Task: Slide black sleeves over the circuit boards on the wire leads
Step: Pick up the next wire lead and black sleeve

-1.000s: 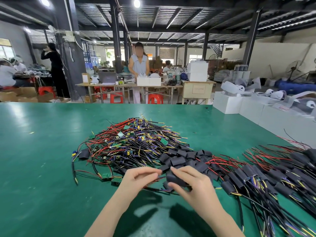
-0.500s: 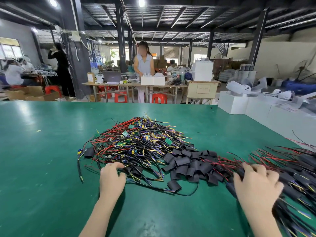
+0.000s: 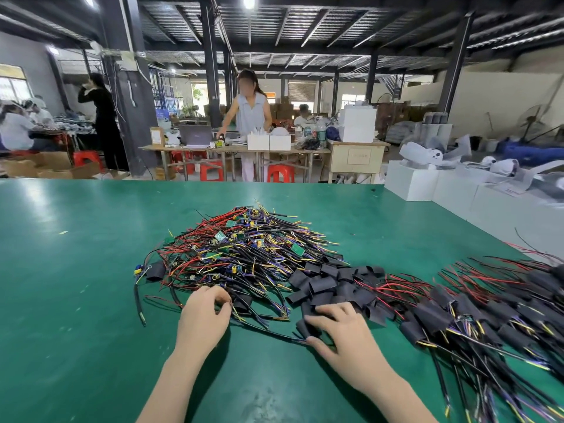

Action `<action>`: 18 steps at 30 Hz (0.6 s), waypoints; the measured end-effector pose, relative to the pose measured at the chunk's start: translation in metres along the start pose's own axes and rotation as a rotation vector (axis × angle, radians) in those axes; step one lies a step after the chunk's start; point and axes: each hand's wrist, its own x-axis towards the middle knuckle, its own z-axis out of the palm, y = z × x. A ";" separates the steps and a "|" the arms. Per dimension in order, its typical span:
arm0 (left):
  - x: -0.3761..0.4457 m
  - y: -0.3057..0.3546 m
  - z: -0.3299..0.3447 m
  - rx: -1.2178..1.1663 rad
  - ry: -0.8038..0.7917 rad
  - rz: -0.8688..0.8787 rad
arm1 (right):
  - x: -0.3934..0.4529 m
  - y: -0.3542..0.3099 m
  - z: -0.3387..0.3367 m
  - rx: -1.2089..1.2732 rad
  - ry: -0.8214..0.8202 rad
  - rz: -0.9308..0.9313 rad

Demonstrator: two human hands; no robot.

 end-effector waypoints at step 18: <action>-0.004 0.003 -0.016 -0.004 -0.449 0.224 | 0.004 0.006 0.005 0.136 0.076 0.173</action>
